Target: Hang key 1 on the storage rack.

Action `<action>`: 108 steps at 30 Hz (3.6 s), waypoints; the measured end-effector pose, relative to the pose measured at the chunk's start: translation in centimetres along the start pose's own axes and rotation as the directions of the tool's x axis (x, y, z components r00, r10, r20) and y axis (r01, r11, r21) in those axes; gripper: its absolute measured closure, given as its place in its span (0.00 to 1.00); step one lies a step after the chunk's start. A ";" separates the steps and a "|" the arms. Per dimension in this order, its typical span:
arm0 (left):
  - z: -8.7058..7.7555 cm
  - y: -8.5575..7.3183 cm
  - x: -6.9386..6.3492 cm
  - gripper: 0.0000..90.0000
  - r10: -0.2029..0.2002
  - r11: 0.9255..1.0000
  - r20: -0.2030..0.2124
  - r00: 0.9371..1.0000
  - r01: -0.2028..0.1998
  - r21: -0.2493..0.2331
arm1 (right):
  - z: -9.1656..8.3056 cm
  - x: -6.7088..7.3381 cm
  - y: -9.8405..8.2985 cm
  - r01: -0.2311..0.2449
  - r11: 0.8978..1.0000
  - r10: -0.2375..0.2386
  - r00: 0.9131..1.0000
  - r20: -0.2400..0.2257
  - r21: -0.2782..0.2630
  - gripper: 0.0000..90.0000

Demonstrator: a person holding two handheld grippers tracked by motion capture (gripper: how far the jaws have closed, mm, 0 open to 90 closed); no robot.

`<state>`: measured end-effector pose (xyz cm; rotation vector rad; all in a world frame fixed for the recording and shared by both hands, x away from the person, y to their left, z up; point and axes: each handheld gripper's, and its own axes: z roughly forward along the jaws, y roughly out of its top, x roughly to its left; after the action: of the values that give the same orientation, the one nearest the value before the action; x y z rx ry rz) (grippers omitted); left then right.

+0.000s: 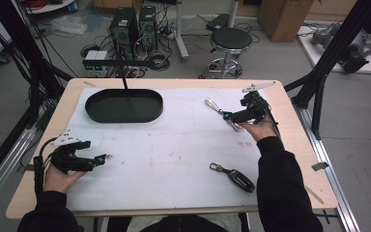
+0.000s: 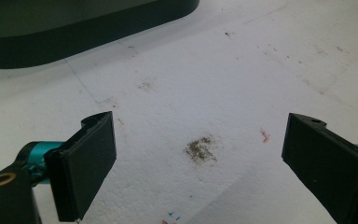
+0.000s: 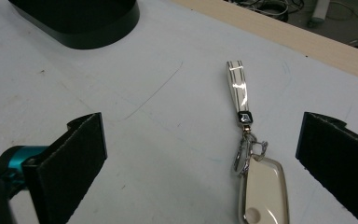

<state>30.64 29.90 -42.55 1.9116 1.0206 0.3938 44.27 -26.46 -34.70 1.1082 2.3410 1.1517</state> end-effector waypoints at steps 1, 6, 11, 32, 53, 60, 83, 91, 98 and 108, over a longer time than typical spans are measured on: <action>0.0 0.0 0.0 0.11 0.002 1.000 0.000 1.000 -0.002 0.001 | 0.0 0.0 0.0 0.000 1.000 0.000 1.000 0.000 0.000 0.01; 0.0 0.0 0.1 0.11 -0.001 1.000 0.002 1.000 0.001 0.002 | 1.2 -0.8 1.2 -0.016 1.000 0.017 1.000 -0.008 0.017 0.01; 0.0 0.0 0.1 0.11 -0.001 1.000 0.004 1.000 0.001 0.001 | 2.0 -1.4 1.7 -0.018 0.999 0.018 1.000 0.007 0.050 0.01; 0.1 0.0 0.2 0.11 -0.007 1.000 0.010 1.000 0.007 -0.005 | 8.2 -2.8 2.8 -0.001 0.981 0.001 1.000 0.000 0.192 0.04; 0.2 0.0 0.4 0.12 -0.010 1.000 0.019 1.000 0.010 -0.005 | 13.4 -5.1 3.4 -0.030 0.948 0.010 0.998 0.065 0.316 0.08; 0.2 0.0 0.3 0.12 -0.005 1.000 0.027 1.000 0.005 0.000 | 14.5 -4.5 3.3 -0.031 0.945 0.029 1.000 0.010 0.325 0.25; 0.3 0.0 0.3 0.12 -0.003 1.000 0.026 1.000 0.003 0.000 | 14.7 -4.8 2.9 -0.034 0.924 0.004 0.997 0.081 0.382 0.82; 0.3 0.0 0.2 0.12 -0.004 1.000 0.028 1.000 0.004 -0.003 | 14.2 -4.8 3.0 -0.058 0.911 0.013 0.993 0.114 0.409 0.84; 0.4 -0.1 0.3 0.12 -0.007 1.000 0.032 0.999 0.007 0.001 | 12.4 -5.0 3.7 -0.059 0.932 0.033 0.996 0.078 0.359 0.84; 0.4 0.0 0.2 0.12 -0.010 1.000 0.031 0.999 0.010 0.002 | 7.7 -5.1 4.8 -0.043 0.954 0.045 0.999 0.002 0.297 0.84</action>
<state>31.05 29.84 -42.83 1.9079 1.0103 0.3570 54.34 -24.33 -36.13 1.2606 2.5656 0.8319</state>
